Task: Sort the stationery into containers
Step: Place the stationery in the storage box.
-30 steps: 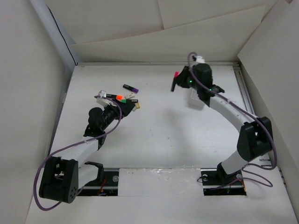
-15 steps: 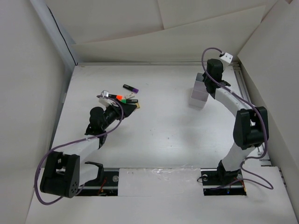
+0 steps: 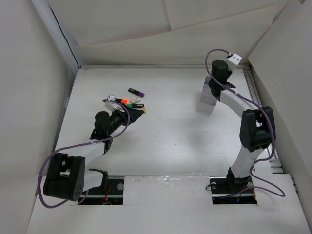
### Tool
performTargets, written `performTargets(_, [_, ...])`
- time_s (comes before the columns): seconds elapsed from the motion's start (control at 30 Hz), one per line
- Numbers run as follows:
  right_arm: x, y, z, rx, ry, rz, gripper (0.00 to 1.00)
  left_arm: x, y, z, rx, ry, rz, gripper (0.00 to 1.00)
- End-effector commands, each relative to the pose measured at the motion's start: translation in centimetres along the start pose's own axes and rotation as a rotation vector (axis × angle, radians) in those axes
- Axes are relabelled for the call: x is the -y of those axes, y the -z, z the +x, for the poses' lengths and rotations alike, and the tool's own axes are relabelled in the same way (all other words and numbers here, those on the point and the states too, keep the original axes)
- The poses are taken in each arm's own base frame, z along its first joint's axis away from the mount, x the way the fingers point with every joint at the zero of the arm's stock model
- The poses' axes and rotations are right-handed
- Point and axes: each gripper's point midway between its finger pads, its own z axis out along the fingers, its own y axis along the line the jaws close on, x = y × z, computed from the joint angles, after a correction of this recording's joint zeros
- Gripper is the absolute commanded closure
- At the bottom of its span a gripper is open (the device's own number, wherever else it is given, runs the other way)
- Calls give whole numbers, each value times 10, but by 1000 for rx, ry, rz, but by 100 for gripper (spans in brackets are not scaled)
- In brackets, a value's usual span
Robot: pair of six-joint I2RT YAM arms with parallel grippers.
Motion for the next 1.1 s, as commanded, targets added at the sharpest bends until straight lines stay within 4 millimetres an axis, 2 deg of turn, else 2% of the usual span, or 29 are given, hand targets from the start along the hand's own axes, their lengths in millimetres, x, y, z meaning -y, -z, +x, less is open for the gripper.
performTargets(0.0, [-15, 4, -22, 82, -39, 7, 100, 23, -5, -17, 38, -43, 78, 37])
performTargets(0.17, [-18, 1, -12, 75, -25, 21, 100, 23, -5, -17, 38, -43, 78, 37])
performTargets(0.27, [-23, 6, -5, 75, -5, 29, 100, 20, -5, -18, 42, -49, 65, 37])
performTargets(0.3, [-25, 6, -11, 87, -18, 25, 100, 19, -5, -16, 36, -44, 58, 37])
performTargets(0.37, [-28, 8, -5, 82, -10, 25, 100, 21, -4, -18, 41, -48, 64, 37])
performTargets(0.43, [-23, 8, -2, 83, -2, 48, 100, 21, -4, -18, 41, -48, 64, 37])
performTargets(0.47, [-27, 11, -1, 81, -1, 38, 100, 20, -4, -19, 49, -48, 58, 37])
performTargets(0.57, [-29, 13, 9, 67, -5, 33, 83, 16, -4, -16, 37, -37, 42, 37])
performTargets(0.6, [-25, 16, 7, 71, -6, 41, 79, 15, -6, -19, 43, -34, 30, 37])
performTargets(0.63, [-29, 22, 6, 76, -13, 27, 70, 14, -5, -17, 38, -39, 23, 37])
performTargets(0.7, [-29, 24, 0, 83, -22, 23, 61, 8, -5, -18, 47, -28, -10, 37])
performTargets(0.87, [-31, 36, -13, 95, -42, -3, 49, 0, -3, -22, 71, -38, -56, 37])
performTargets(0.9, [-31, 38, -18, 103, -51, -6, 49, 0, -2, -23, 78, -38, -62, 37])
performTargets(0.93, [-31, 38, -16, 93, -43, -12, 47, 0, -3, -27, 87, -47, -70, 37])
performTargets(1.0, [-32, 49, -29, 109, -63, -28, 47, 0, -2, -28, 95, -47, -77, 37])
performTargets(1.07, [-34, 60, -25, 99, -56, -55, 46, -6, -1, -32, 110, -49, -119, 37])
